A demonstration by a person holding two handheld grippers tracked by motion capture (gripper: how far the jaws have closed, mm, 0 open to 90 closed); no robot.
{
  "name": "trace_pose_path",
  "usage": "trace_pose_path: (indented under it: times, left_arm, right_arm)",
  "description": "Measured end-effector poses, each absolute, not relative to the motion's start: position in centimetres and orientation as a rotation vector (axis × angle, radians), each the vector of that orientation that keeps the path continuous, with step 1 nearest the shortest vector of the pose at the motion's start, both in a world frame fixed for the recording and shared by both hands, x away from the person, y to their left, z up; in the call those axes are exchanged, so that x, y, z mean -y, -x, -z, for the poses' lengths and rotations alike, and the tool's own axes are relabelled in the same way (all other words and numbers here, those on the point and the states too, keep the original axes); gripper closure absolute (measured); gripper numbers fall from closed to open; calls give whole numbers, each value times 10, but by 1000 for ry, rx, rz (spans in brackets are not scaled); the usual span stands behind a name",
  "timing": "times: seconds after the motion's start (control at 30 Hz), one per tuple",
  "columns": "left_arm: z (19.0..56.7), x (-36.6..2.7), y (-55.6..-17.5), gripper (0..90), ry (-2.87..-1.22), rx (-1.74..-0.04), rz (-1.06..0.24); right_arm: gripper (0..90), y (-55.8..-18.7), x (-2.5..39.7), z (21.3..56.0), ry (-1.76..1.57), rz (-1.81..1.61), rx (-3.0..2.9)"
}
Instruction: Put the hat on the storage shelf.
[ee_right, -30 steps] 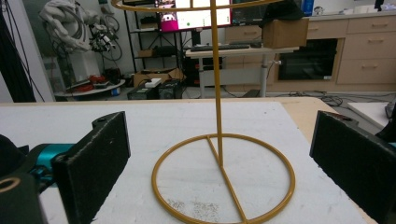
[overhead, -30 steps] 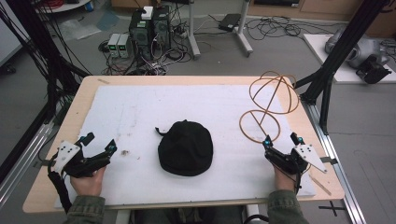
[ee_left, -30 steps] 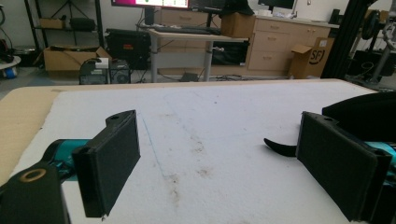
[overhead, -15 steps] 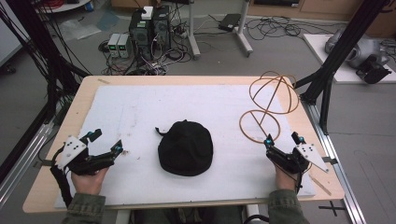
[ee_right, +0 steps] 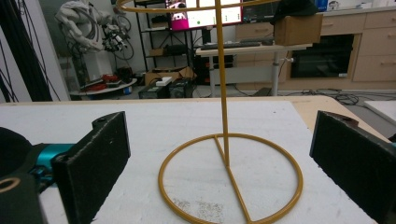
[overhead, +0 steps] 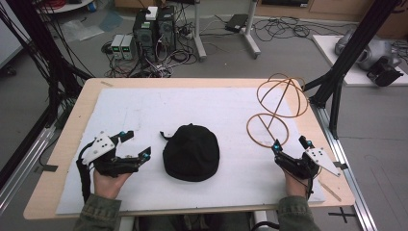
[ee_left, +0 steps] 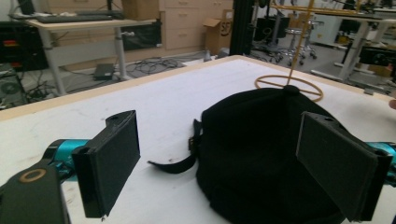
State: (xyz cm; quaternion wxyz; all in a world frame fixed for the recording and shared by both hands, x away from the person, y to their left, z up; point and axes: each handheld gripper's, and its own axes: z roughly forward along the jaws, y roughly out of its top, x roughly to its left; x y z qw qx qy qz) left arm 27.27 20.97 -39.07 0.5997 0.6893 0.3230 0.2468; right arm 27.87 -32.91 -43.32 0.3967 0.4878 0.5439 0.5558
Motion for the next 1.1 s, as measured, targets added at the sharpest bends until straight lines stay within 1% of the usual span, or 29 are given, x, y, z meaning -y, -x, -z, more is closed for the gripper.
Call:
trace_pose_path:
  times: [0.13,0.53,1.1]
  left_arm:
    - [389,-197,-280,156,-1616,-731,-513]
    - [383,-165,-293,149,-1648,-681,-506]
    - [396,-131,-301,145,-1754,-652,-439]
  right_arm:
    - [41,-279,331,433,-1239,-1415,-1371]
    - [41,-279,332,433,-1242,-1420,-1373]
    - [41,-281,330,432,-1230,-1416,-1375]
